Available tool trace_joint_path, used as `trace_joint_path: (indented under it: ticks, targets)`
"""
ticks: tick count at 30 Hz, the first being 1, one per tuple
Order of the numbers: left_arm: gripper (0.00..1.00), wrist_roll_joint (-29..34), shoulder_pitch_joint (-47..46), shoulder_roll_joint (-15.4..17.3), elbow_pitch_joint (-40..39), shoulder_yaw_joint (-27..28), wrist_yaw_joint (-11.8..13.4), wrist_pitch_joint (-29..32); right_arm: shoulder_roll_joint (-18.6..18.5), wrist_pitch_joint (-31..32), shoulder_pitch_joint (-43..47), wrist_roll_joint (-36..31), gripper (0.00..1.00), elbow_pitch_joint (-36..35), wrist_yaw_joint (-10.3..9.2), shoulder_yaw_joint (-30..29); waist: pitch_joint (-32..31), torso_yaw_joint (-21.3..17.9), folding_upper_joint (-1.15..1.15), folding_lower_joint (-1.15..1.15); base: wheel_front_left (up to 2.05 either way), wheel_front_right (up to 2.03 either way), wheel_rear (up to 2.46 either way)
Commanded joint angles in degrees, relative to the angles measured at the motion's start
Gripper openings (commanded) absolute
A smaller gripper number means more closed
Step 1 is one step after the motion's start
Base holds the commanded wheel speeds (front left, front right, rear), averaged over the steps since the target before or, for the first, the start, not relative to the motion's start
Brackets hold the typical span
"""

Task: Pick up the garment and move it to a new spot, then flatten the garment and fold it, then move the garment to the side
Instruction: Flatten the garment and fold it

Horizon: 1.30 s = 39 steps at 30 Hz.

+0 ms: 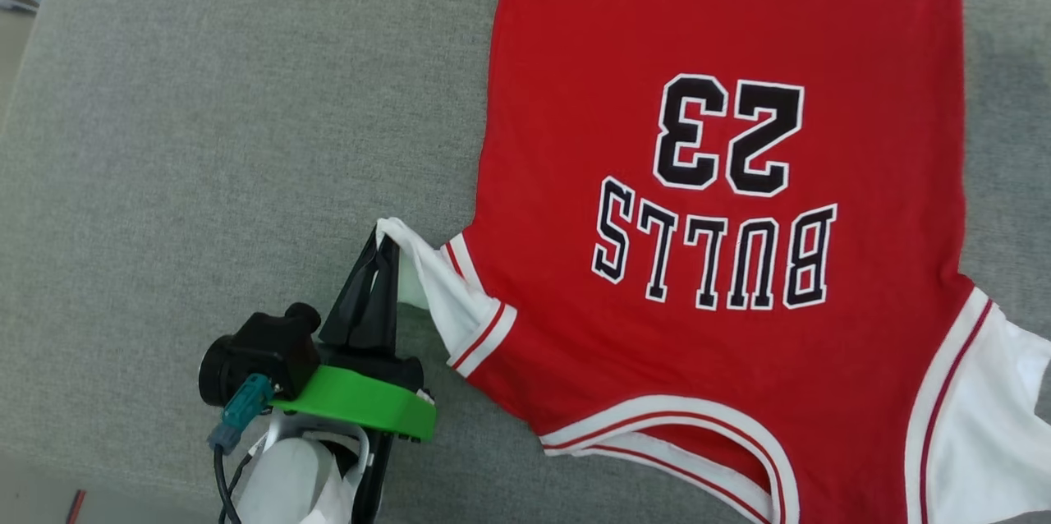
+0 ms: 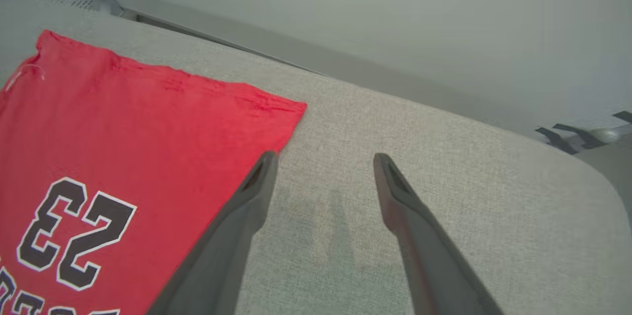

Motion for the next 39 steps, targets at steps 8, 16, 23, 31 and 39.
trace_joint_path:
  ticks: [8, 16, 23, 31, 39]
  targets:
    - [0.0, 0.86, -3.44, -1.69, -3.92, -1.86, -0.37, -0.34, 2.31, 16.81, -15.49, -1.63, 1.0, 9.41, -0.05, 3.92, 11.86, 7.55, 0.0, -0.01, 0.0, 0.0, 0.0]
    - [0.0, -0.67, -5.09, -1.84, -7.19, -4.21, 1.28, -0.34, 5.05, 18.19, -21.59, -6.94, 1.0, 16.56, -0.05, 6.1, 16.15, 10.0, 0.0, -0.01, 0.0, 0.0, 0.0]
    - [0.0, -0.63, -5.46, -1.85, -8.73, -5.7, 3.14, -0.34, 4.57, 18.3, -17.06, -7.21, 0.34, 22.74, -0.05, 8.82, 15.93, 10.75, 0.0, -0.01, 0.0, 0.0, 0.0]
    - [0.0, -0.6, -4.59, -1.86, -8.26, -5.52, 3.74, -0.34, 4.34, 13.46, -19.64, -7.37, 0.0, 21.2, -0.05, 11.16, 12.17, 9.25, 0.0, -0.01, 0.0, 0.0, 0.0]
    - [0.0, 1.53, -0.75, -1.86, -6.79, -2.91, 3.61, -0.34, 1.69, 7.86, -16.81, -1.45, 0.0, 16.54, -0.05, 19.61, 3.37, 5.39, 0.0, -0.01, 0.0, 0.0, 0.0]
